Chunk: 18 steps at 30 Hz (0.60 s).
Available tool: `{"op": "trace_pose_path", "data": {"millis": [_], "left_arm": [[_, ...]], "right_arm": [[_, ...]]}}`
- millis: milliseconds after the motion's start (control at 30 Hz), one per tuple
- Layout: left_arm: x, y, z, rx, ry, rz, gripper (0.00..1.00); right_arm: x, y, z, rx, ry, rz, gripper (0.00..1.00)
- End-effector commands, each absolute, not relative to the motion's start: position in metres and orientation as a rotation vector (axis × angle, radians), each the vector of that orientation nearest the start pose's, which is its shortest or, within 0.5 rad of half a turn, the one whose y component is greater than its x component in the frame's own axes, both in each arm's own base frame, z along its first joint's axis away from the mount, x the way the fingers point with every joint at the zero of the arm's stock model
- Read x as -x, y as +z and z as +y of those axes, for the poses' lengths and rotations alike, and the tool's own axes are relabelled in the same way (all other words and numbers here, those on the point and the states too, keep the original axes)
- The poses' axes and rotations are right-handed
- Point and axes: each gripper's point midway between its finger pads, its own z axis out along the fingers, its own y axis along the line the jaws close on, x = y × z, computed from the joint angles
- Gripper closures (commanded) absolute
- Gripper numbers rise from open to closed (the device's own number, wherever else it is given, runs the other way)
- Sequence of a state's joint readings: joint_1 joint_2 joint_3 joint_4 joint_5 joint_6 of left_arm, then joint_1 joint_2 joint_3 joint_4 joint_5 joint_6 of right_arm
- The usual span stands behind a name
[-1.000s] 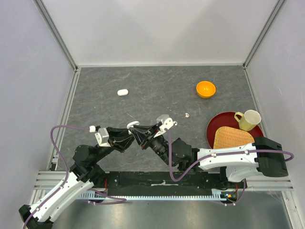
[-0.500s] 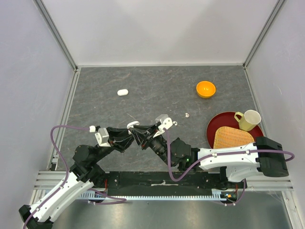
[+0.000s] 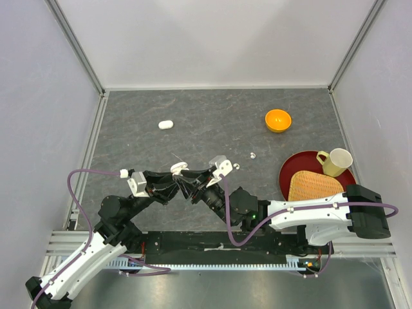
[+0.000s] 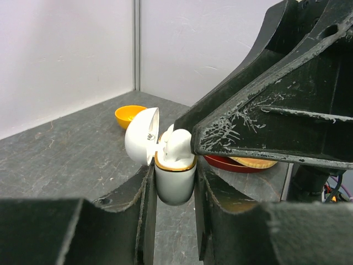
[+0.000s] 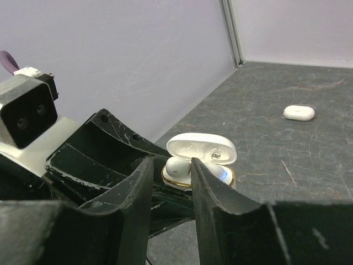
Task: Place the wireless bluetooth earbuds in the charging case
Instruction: Place the earbud in the charging case.
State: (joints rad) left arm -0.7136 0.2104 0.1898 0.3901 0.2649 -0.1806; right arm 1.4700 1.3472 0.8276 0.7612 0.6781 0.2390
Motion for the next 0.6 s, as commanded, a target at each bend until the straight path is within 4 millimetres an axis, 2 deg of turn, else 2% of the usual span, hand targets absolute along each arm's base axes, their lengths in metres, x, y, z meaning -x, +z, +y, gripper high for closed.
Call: {"op": "trace_pose_path", "data": {"millis": [0,67,167,200,300,400,567], "left_arm": [[-0.149,0.293,-0.199,-0.551,-0.936,1.077,0.98],[-0.149,0.292,-0.199,-0.554,-0.938,1.079,0.98],[-0.149,0.290,-0.200,-0.558,-0.937,1.086,0.98],[-0.148,0.290,-0.200,-0.560,-0.937,1.087,0.98],[-0.148,0.287,-0.201,-0.568,-0.940,1.100,0.98],[-0.147,0.284,-0.201,-0.574,-0.941,1.112,0.98],[-0.147,0.283,-0.199,-0.569,-0.938,1.116,0.98]], "right_arm": [[-0.144,0.340,0.405,0.218,1.011,1.381,0.58],[-0.144,0.345,0.403,0.208,1.026,1.363,0.56],[-0.143,0.354,0.397,0.168,1.061,1.330,0.48],[-0.142,0.356,0.395,0.164,1.073,1.321,0.38],[-0.138,0.369,0.390,0.162,1.114,1.280,0.23],[-0.137,0.378,0.384,0.156,1.123,1.262,0.15],[-0.141,0.383,0.370,0.126,1.095,1.261,0.12]]}}
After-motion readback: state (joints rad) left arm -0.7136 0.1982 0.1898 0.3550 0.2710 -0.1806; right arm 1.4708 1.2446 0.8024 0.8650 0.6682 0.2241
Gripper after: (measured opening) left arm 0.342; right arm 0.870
